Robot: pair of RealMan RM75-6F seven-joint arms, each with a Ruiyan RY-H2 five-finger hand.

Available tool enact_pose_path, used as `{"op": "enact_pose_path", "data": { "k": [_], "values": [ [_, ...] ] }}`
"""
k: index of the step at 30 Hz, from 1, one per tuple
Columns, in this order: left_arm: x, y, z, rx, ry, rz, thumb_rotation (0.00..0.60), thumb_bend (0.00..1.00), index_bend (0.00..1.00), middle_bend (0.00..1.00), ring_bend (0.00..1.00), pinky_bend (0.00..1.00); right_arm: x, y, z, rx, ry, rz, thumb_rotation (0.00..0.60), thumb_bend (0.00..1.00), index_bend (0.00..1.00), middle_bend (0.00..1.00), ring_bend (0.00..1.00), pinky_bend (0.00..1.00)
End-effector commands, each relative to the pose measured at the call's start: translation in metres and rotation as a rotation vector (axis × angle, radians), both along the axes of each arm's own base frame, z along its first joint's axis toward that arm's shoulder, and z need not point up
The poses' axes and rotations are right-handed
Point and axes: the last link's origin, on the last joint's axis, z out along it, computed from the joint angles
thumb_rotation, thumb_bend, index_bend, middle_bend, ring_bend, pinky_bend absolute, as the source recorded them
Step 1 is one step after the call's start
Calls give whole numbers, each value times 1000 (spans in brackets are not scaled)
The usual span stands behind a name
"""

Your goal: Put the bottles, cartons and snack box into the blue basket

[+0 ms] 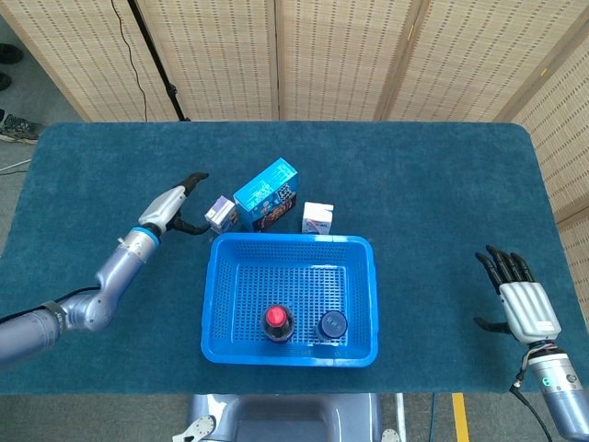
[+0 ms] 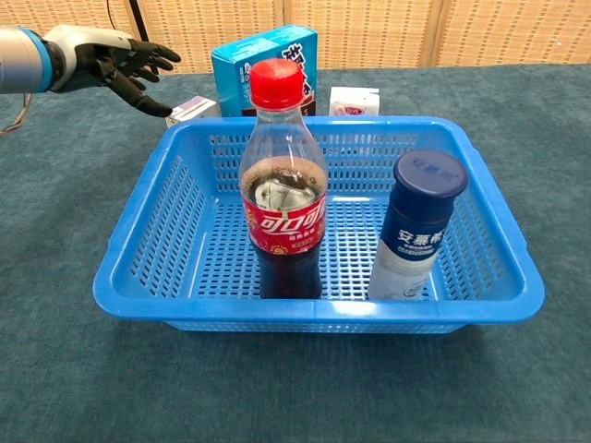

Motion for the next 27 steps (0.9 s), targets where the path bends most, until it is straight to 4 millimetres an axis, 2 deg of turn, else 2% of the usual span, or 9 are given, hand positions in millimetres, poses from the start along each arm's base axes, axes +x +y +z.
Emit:
{"op": "enact_pose_path", "data": {
  "k": [1, 5, 12, 13, 15, 16, 19, 21, 27],
  "values": [
    [8, 2, -18, -27, 5, 1, 600, 261, 0, 0, 0, 0, 0, 0, 0, 2, -3, 0, 600, 0, 0, 0, 0, 0],
    [9, 4, -29, -36, -11, 32, 600, 265, 0, 0, 0, 0, -1, 0, 0, 4, -8, -5, 600, 0, 0, 0, 0, 0],
    [6, 12, -40, 5, -1, 108, 600, 379, 0, 0, 0, 1, -2, 0, 1, 2, -13, -10, 600, 0, 0, 0, 0, 0],
    [6, 13, -42, 9, 5, 117, 600, 387, 0, 0, 0, 11, -2, 0, 1, 2, -13, -9, 600, 0, 0, 0, 0, 0],
    [11, 16, -46, 36, -30, 155, 600, 416, 6, 13, 29, 104, -1, 0, 0, 8, -16, -11, 600, 0, 0, 0, 0, 0],
    [11, 17, -46, 54, -32, 163, 600, 428, 28, 40, 64, 154, -1, 0, 0, 9, -17, -11, 600, 0, 0, 0, 0, 0],
    [14, 19, -46, 106, -25, 181, 600, 462, 259, 267, 283, 357, -1, 0, -1, 11, -20, -11, 600, 0, 0, 0, 0, 0],
    [16, 18, -47, 107, -27, 183, 600, 473, 370, 362, 366, 433, -1, 0, -1, 12, -22, -11, 600, 0, 0, 0, 0, 0],
    [21, 14, -44, 101, -30, 157, 600, 486, 480, 448, 444, 511, 1, 1, 1, 10, -32, -6, 600, 0, 0, 0, 0, 0]
  ]
}}
